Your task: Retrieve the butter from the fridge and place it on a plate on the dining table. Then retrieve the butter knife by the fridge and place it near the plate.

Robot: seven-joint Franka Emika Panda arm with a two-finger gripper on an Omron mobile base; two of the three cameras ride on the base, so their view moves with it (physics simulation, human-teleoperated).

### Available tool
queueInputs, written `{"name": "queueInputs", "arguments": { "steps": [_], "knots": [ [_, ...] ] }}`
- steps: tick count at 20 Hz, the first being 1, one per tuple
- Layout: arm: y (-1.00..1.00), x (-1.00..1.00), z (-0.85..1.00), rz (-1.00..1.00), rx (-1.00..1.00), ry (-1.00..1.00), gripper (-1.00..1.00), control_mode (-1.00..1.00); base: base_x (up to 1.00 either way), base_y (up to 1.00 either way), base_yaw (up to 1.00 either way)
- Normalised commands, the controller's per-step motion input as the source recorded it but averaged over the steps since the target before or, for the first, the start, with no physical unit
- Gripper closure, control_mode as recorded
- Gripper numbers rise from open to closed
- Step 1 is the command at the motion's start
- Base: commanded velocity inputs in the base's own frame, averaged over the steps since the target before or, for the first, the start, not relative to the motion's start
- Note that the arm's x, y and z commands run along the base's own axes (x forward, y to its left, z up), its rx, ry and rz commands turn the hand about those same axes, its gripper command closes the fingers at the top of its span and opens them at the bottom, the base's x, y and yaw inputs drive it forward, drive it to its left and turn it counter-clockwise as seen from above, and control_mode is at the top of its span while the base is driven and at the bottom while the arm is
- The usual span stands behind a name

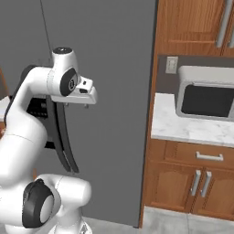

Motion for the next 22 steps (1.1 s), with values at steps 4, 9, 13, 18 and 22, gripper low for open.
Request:
{"name": "queueInputs", "arguments": {
  "steps": [4, 9, 13, 18, 22],
  "knots": [
    [0.0, 0.0, 0.0, 0.0, 0.0, 0.0, -1.0, 1.0, -0.01, 0.58, 0.0],
    [0.0, 0.0, 0.0, 0.0, 0.0, 0.0, -1.0, 1.0, -0.29, 0.12, -0.07],
    [0.0, 0.0, 0.0, 0.0, 0.0, 0.0, -1.0, 1.0, -0.28, 0.18, -0.15],
    [0.0, 0.0, 0.0, 0.0, 0.0, 0.0, -1.0, 1.0, -0.24, 0.41, -0.17],
    [0.0, 0.0, 0.0, 0.0, 0.0, 0.0, -1.0, 1.0, -0.13, 0.47, 0.0]
  ]
}}
